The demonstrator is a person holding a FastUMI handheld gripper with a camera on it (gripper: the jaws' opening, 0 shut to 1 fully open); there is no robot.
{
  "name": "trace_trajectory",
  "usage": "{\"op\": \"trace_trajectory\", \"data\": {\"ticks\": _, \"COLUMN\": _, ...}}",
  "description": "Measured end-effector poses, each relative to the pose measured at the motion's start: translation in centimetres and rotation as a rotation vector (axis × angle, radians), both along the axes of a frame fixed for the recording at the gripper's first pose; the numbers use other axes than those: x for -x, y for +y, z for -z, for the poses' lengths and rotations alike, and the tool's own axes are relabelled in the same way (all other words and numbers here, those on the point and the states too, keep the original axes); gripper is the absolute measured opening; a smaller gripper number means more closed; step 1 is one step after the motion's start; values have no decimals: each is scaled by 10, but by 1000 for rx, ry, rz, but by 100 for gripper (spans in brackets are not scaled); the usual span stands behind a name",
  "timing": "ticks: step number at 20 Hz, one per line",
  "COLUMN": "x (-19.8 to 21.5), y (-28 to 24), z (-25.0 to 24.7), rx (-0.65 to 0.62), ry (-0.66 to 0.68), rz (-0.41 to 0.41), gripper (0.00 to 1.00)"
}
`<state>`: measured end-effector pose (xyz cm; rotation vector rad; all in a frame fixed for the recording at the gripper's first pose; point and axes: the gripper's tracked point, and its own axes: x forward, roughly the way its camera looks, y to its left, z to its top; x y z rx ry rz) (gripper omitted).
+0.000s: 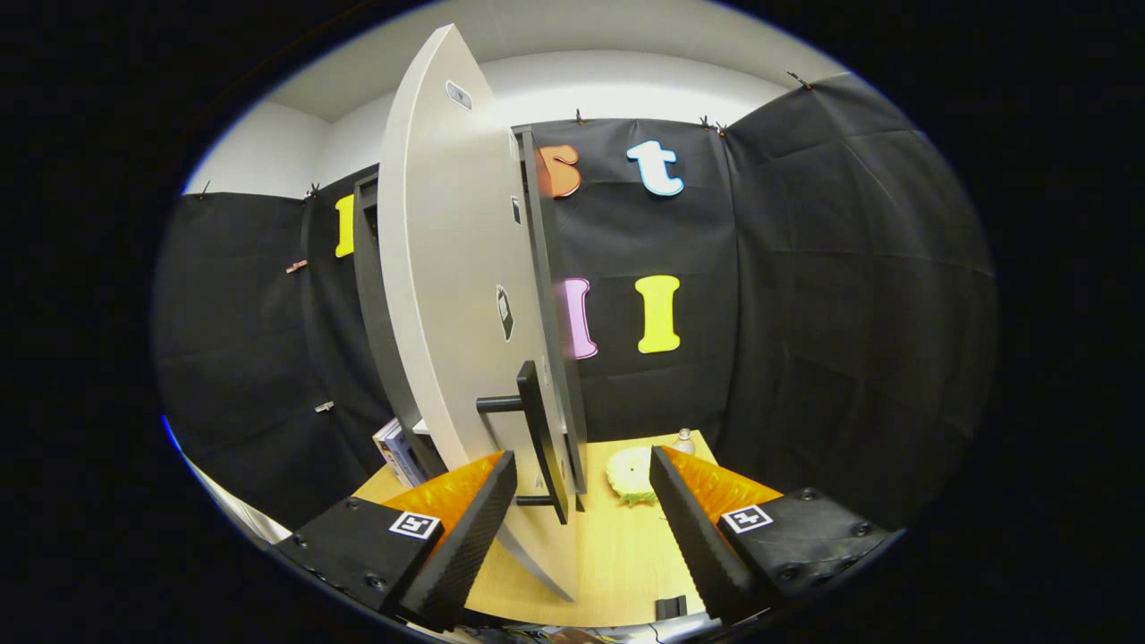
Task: Open the shoe cabinet door, grab the shoes and put them into the shoe cabinet, then close the shoe cabinet door.
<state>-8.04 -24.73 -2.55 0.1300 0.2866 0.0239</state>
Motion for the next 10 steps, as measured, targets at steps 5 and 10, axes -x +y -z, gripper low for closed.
{"op": "trace_trajectory", "data": {"ticks": 5, "x": -2, "y": 34, "z": 4, "rx": 22, "ry": -5, "rz": -15, "gripper": 97}}
{"op": "trace_trajectory", "data": {"ticks": 10, "x": -8, "y": 93, "z": 9, "rx": 30, "ry": -10, "rz": -20, "gripper": 97}}
